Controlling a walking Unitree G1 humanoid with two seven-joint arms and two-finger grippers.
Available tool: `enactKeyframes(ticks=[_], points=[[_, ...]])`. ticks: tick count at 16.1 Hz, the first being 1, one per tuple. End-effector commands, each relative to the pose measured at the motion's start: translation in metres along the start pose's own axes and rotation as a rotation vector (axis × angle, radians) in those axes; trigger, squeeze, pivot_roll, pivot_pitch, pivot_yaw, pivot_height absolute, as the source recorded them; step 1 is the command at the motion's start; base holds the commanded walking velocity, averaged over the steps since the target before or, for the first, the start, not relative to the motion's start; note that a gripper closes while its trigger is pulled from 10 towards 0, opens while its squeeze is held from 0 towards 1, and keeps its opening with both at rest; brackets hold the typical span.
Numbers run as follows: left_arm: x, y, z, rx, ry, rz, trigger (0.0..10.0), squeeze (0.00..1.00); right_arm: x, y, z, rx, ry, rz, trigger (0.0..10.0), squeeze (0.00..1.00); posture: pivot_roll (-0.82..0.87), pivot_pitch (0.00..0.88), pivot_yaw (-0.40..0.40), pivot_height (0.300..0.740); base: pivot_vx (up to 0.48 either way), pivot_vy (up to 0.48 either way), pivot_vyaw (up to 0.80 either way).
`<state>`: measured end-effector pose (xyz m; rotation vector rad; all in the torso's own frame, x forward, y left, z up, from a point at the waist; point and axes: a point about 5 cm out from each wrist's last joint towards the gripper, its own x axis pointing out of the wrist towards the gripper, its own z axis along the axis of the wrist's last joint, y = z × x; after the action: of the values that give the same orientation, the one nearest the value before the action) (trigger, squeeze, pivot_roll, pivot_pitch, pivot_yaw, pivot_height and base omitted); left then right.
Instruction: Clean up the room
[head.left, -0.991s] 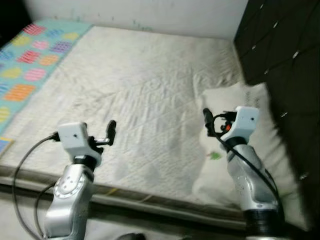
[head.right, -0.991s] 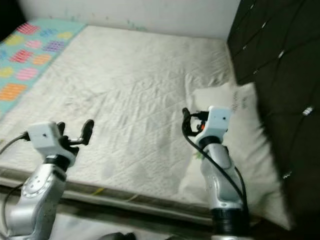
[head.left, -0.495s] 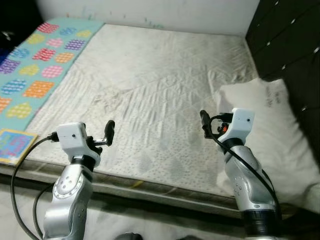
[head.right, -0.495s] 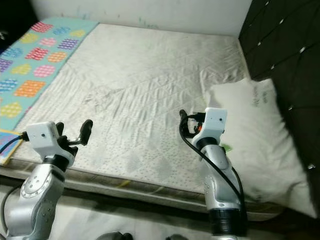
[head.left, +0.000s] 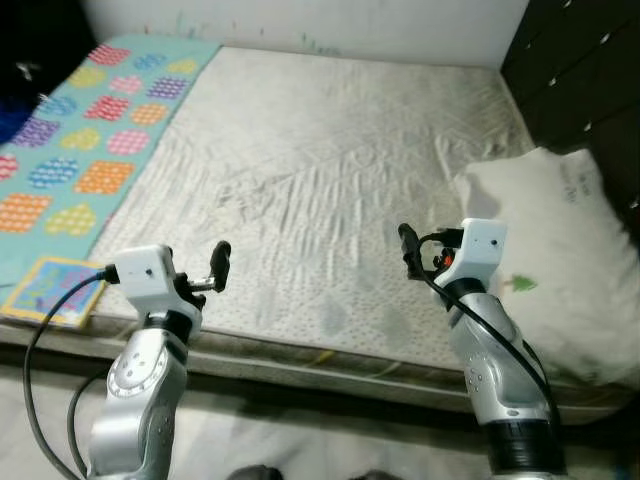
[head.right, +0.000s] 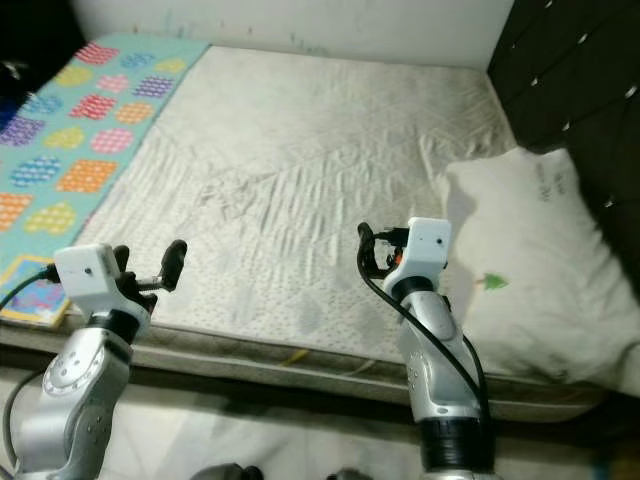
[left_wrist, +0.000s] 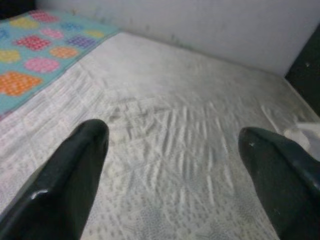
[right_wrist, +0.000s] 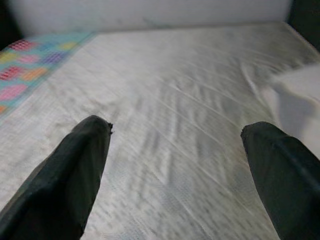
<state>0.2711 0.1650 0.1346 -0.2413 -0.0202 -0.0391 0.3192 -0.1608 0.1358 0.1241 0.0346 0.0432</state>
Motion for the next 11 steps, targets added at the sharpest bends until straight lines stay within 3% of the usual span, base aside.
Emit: enactKeyframes(ticks=[1, 2, 8, 11], points=[[-0.0004, -0.0011, -0.0001, 0.009, 0.007, -0.015, 10.0, 0.00, -0.0003, -0.0022, 0.0031, -0.001, -0.011, -0.007, 10.0, 0.00, 0.02, 0.132, -0.008, 0.740, 0.000, 0.424, 0.00], [-0.0002, -0.0010, 0.0000, 0.009, 0.007, -0.016, 10.0, 0.00, -0.0002, -0.0019, 0.0029, -0.002, -0.010, -0.006, 10.0, 0.00, 0.02, 0.132, -0.008, 0.740, 0.000, 0.428, 0.00], [-0.0031, -0.0073, 0.0042, -0.023, -0.023, -0.092, 10.0, 0.00, 0.0001, -0.0006, 0.0021, -0.006, -0.006, 0.003, 10.0, 0.00, 0.02, 0.132, -0.008, 0.740, 0.000, 0.000, 0.00], [-0.0030, -0.0070, 0.0034, -0.022, -0.020, -0.096, 10.0, 0.00, 0.0004, 0.0003, 0.0009, -0.005, -0.004, 0.004, 10.0, 0.00, 0.03, 0.121, -0.008, 0.740, 0.275, 0.000, -0.52]])
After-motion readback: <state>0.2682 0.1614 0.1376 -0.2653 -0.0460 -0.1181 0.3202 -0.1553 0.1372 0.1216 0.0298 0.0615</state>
